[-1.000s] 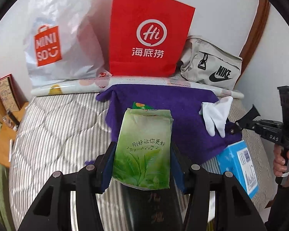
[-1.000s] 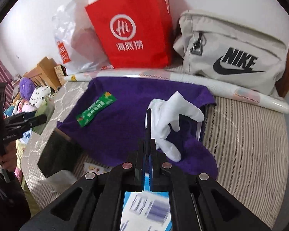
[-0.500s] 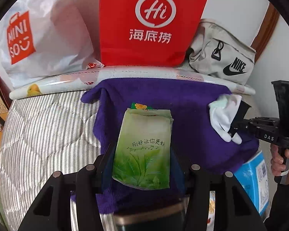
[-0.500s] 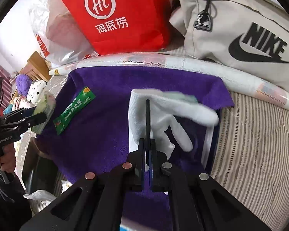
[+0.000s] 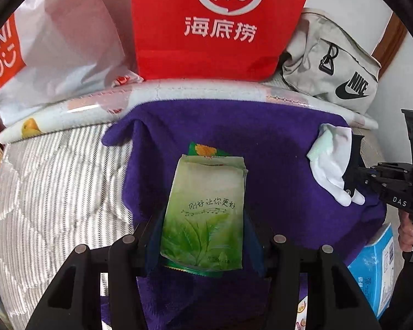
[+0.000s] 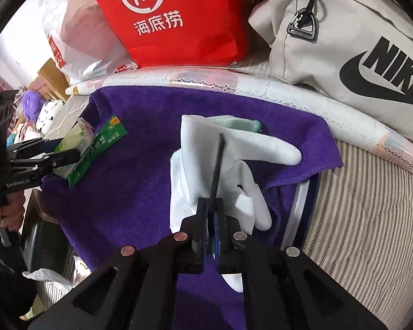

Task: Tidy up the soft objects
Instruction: 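Carry the tea packet with the left tool to the towel while the right presses the glove, then release the tea packet on the towel and lift the left tool away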

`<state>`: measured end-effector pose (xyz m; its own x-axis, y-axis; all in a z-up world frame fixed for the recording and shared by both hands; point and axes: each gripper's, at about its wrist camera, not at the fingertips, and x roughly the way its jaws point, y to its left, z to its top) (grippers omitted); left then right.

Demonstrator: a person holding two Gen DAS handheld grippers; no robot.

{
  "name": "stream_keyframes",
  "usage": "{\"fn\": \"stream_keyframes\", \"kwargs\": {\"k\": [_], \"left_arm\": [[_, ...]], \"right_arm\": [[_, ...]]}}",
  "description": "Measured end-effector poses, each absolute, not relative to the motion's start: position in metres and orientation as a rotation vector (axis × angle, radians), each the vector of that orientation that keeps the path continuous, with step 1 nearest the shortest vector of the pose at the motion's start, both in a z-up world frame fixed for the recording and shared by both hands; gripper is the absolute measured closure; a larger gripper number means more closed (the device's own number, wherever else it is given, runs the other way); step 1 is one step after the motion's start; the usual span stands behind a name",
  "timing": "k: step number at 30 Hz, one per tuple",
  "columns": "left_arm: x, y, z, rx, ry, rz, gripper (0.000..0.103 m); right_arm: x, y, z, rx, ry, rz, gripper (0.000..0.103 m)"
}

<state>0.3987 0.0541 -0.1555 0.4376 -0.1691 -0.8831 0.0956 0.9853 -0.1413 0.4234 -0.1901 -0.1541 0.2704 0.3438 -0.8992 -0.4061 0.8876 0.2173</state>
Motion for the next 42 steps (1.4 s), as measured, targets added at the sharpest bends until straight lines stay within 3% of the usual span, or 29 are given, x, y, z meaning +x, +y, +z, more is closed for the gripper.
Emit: {"fn": "stream_keyframes", "kwargs": {"k": [8,12,17,26,42], "left_arm": [[0.4,0.05,-0.163,-0.07,1.146,-0.182,0.051],[0.403,0.048,-0.163,-0.059,1.167,-0.175,0.049],[0.401,0.046,-0.159,-0.07,1.17,-0.178,0.036],[0.372,0.051,-0.135,-0.057,1.122,-0.148,0.036],[0.253,0.065,-0.079,-0.127,0.979,-0.17,0.036]], "right_arm": [[0.412,-0.194,-0.145,-0.095,1.173,0.505,0.058],[0.411,-0.198,-0.14,-0.114,1.17,0.477,0.057],[0.403,-0.206,-0.131,-0.138,1.14,0.427,0.052],[0.368,-0.214,-0.107,-0.089,1.057,0.402,0.052],[0.253,-0.204,-0.071,-0.018,0.973,0.434,0.05]]}}
